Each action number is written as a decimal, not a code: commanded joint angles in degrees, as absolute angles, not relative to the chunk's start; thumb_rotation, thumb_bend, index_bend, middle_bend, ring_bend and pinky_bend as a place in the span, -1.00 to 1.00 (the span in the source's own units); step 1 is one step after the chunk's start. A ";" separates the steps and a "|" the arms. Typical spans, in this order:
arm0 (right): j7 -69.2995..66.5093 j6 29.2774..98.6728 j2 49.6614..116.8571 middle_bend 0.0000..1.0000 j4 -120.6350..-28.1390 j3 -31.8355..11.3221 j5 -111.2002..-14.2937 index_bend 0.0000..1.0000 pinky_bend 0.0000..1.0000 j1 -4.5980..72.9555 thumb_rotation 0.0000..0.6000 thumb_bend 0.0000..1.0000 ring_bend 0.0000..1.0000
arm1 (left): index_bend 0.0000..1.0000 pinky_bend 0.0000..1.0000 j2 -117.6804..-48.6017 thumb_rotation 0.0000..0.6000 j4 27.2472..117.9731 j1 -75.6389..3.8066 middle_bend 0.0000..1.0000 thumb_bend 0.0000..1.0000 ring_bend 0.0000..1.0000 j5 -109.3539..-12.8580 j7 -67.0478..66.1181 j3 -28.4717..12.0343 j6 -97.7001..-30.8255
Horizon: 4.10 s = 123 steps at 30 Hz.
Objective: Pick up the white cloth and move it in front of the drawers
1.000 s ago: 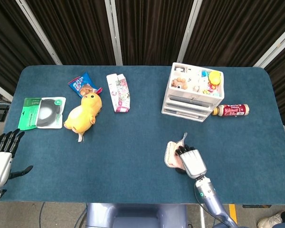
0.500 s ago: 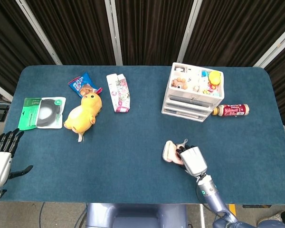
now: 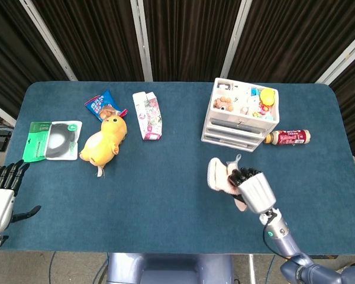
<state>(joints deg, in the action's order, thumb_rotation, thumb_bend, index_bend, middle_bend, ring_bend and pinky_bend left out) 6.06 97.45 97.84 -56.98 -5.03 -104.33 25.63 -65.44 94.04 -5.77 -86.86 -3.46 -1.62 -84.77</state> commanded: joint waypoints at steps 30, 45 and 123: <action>2.91 92.94 97.24 0.34 -53.70 -11.58 -101.15 0.43 0.79 35.64 1.00 -0.25 0.33 | -1.00 -1.00 -65.99 1.00 94.07 -6.17 -1.00 -0.98 -1.00 -86.10 -4.50 -2.09 -84.25; 1.93 91.44 98.77 0.34 -46.86 -11.72 -98.32 0.43 0.79 37.41 1.00 -0.25 0.33 | -1.00 -1.00 -65.82 1.00 93.84 -6.35 -1.00 -0.97 -1.00 -86.39 -3.85 -2.13 -84.25; 3.32 93.37 99.43 0.34 -49.23 -10.25 -94.32 0.43 0.79 37.04 1.00 -0.25 0.33 | -1.00 -1.00 -65.89 1.00 93.62 -6.25 -1.00 -0.97 -1.00 -87.52 -3.07 -1.77 -85.07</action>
<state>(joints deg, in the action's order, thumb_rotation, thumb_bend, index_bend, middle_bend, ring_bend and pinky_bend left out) 3.33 93.41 99.40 -49.28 -10.23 -94.36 37.05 -65.89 93.63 -6.25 -87.51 -3.07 -1.78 -85.06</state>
